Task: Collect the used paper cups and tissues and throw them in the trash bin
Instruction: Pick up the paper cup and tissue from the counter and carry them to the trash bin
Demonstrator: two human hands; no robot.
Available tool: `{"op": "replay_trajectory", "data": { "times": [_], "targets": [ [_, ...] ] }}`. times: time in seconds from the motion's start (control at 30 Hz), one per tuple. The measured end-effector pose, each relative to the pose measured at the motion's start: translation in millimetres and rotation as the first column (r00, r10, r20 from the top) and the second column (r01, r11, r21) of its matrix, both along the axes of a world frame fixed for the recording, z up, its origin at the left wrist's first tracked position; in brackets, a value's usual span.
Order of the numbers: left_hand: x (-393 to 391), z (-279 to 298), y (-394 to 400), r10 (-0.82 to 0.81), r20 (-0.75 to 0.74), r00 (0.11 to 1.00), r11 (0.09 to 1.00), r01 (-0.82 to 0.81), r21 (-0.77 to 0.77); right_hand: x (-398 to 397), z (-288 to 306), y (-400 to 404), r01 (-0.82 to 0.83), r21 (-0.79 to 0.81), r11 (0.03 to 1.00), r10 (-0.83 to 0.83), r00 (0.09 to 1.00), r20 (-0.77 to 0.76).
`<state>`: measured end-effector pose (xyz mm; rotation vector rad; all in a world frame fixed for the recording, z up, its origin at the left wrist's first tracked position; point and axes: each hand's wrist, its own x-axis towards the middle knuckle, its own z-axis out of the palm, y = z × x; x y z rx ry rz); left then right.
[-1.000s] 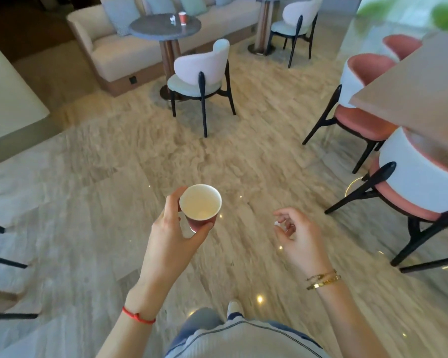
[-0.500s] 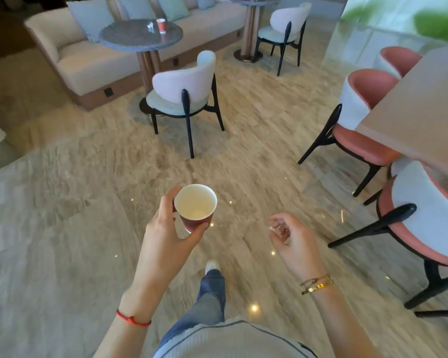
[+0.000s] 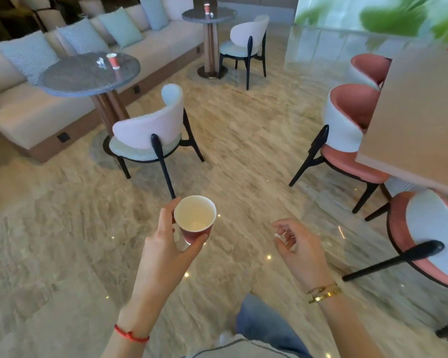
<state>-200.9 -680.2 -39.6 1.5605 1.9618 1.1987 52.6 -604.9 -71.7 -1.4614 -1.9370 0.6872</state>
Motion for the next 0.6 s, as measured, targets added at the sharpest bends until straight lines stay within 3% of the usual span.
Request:
{"op": "replay_trajectory", "data": {
  "times": [0.27, 0.6],
  "targets": [
    [-41.9, -16.2, 154.7, 0.001, 0.000, 1.000, 1.000, -0.001, -0.019, -45.1, -15.1, 148.6, 0.003, -0.013, 1.000, -0.002, 0.999, 0.033],
    [-84.8, -3.8, 392.3, 0.005, -0.036, 0.999, 1.000, -0.005, -0.001, -94.3, 3.4, 389.6, -0.023, 0.014, 1.000, 0.022, 1.000, 0.013]
  ]
}}
